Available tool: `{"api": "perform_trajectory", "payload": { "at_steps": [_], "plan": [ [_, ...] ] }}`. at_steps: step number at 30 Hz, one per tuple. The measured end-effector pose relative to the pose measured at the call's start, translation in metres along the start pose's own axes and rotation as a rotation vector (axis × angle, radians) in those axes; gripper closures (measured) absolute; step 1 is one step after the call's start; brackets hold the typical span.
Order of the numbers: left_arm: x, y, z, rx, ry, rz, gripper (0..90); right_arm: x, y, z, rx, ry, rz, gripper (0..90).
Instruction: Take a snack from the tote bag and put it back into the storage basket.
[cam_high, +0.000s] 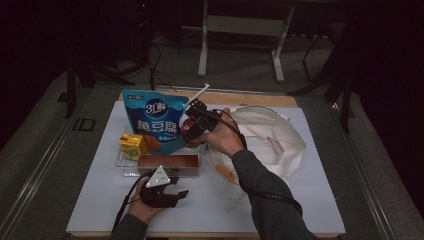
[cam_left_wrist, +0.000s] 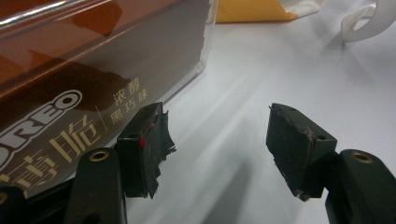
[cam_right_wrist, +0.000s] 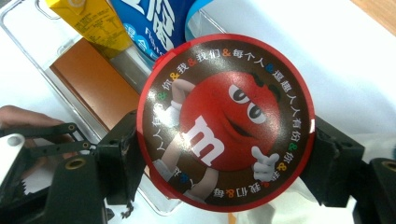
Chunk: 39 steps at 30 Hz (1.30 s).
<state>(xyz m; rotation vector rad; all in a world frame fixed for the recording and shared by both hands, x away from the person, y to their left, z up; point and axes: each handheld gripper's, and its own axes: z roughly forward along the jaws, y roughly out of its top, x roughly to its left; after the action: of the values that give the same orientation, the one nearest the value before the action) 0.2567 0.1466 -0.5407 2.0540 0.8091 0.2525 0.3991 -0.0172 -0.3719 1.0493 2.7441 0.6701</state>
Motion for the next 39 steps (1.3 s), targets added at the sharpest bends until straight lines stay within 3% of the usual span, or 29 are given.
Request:
{"api": "perform_trajectory", "payload": {
  "at_steps": [13,26,30,39],
  "plan": [
    [0.0,0.0,0.0,-0.002,0.001,0.0,37.9,0.006,0.002,0.019,0.02,0.001,0.014,25.4],
    [0.0,0.0,0.0,-0.003,0.001,0.0,37.9,0.008,0.0,0.033,0.036,-0.03,0.023,25.3],
    [0.0,0.0,0.0,-0.003,0.001,0.0,37.9,0.009,-0.001,0.037,0.043,-0.059,0.022,25.3],
    [0.0,0.0,0.0,-0.003,0.002,0.001,37.9,0.006,-0.003,0.045,0.044,-0.058,0.025,25.2]
  ]
}}
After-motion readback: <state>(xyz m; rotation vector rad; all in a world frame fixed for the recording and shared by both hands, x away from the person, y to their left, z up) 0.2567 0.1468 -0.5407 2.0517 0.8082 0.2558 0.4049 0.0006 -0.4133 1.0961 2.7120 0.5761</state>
